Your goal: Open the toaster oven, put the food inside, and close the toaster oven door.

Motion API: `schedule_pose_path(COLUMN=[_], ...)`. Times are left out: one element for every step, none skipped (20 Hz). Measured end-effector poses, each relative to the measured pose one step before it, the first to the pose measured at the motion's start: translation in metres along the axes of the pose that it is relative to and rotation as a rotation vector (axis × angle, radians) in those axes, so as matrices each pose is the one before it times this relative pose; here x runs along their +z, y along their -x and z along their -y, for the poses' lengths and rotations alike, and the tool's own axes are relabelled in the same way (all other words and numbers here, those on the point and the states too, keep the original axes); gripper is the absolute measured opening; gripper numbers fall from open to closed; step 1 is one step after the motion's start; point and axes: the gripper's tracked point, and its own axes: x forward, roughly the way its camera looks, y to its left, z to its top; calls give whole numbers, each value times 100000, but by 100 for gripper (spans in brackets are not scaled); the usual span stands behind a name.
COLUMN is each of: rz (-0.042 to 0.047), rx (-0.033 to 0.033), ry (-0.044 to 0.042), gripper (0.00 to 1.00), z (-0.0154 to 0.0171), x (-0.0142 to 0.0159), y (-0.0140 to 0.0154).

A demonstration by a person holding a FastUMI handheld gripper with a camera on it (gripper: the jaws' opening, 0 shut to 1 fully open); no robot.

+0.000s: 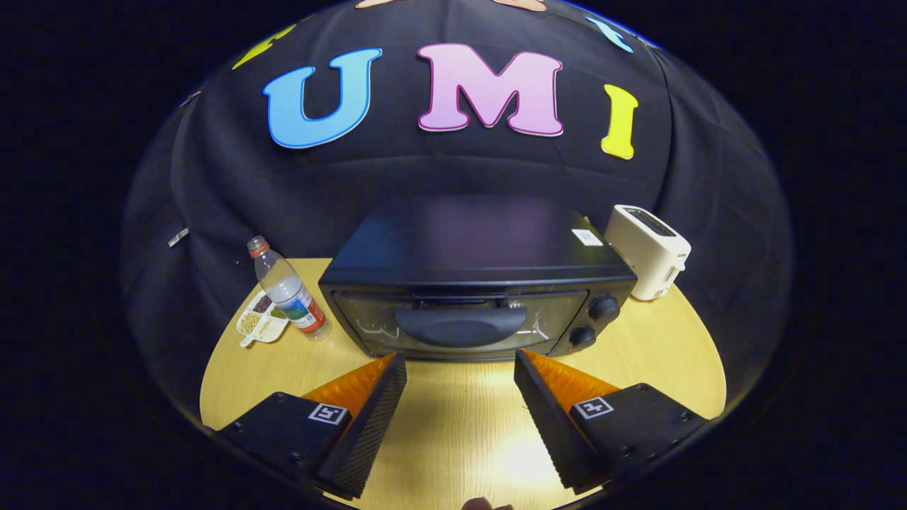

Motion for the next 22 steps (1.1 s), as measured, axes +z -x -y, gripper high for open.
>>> schedule_pose_path(rz=[2482,2083,2055,2149,2008,2261,2586,2592,2670,2619,2472,2602,2253,2078,2996,2759,2542,2750,2319,2469,1235,1103], rx=[167,350,274,262,-78,-95,89,-182,-269,-230,-573,-446,-663,-534,-764,-641,-516,-426,-156,-4,-774,-496], ry=[294,452,497,563,630,367,-64,-351,-623,-996,-1103,-993,-400,44,627,787,434,36,16,489,596,383], gripper=[99,99,99,99,99,99,100,100,100,100,100,100,100,100,100,100,100,100,100,100,100,99], z=[118,136,110,89,259,390,326,355,459,516,588,637,744,709,741,732,694,546,610,595,723,695], x=[737,729,743,621,715,762,1032,1004,1127,1198,1164,1209,1197,1152,1289,1301,1446,1292,1351,1455,1067,878], y=[498,493,657,525,749,650,731,737,744,612,659,784,793,830,679,659,856,890,786,961,879,818])
